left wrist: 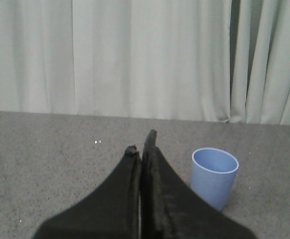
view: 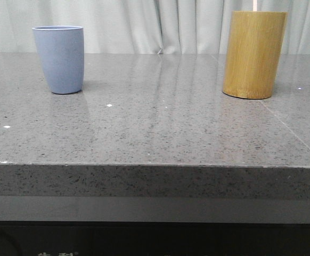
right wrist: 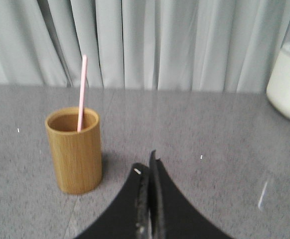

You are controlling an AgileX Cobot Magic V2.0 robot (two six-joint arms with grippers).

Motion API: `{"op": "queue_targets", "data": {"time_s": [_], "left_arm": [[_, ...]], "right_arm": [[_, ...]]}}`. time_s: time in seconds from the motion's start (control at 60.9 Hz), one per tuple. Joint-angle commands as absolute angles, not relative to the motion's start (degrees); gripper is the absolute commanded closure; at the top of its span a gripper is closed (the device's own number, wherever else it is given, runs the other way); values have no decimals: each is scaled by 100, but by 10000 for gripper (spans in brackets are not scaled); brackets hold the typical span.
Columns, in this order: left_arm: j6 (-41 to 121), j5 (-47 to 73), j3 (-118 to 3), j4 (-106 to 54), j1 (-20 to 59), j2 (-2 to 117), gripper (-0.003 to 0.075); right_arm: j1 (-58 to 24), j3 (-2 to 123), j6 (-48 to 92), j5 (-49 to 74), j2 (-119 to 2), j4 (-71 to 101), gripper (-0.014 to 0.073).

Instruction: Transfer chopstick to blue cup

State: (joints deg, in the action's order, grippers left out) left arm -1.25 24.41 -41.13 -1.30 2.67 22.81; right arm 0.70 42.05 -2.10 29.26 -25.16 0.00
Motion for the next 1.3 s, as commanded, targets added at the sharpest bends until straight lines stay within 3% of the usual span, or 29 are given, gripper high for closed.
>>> {"op": "queue_targets", "data": {"time_s": [0.0, 0.509, 0.558, 0.624, 0.723, 0.805, 1.084, 1.281], "left_arm": [[-118, 2190, -4329, -154, 257, 2701, 739], [-118, 2244, -4329, -154, 257, 4038, 733], [-118, 2173, -4329, -143, 257, 4072, 705], [-118, 2068, -4329, -143, 257, 4080, 613], [-118, 1958, -4329, -143, 257, 4080, 373], [-118, 1933, -4329, -143, 257, 4080, 255], [-94, 2357, -5075, -154, 279, 4766, 240], [106, 2701, -6036, -128, 717, 5738, 240]], "right_arm": [[95, 4496, -206, 2732, -2969, -62, 662], [95, 4483, -123, 2977, -4323, -68, 645], [95, 4483, -68, 2977, -4336, -68, 597], [95, 4483, 0, 2977, -4336, -68, 476], [95, 4483, 0, 2977, -4336, -68, 258], [95, 4483, 0, 2977, -4336, -68, 139], [68, 4483, 0, 2977, -4336, 130, 120], [68, 4483, 0, 2977, -4336, 130, 120]]}}
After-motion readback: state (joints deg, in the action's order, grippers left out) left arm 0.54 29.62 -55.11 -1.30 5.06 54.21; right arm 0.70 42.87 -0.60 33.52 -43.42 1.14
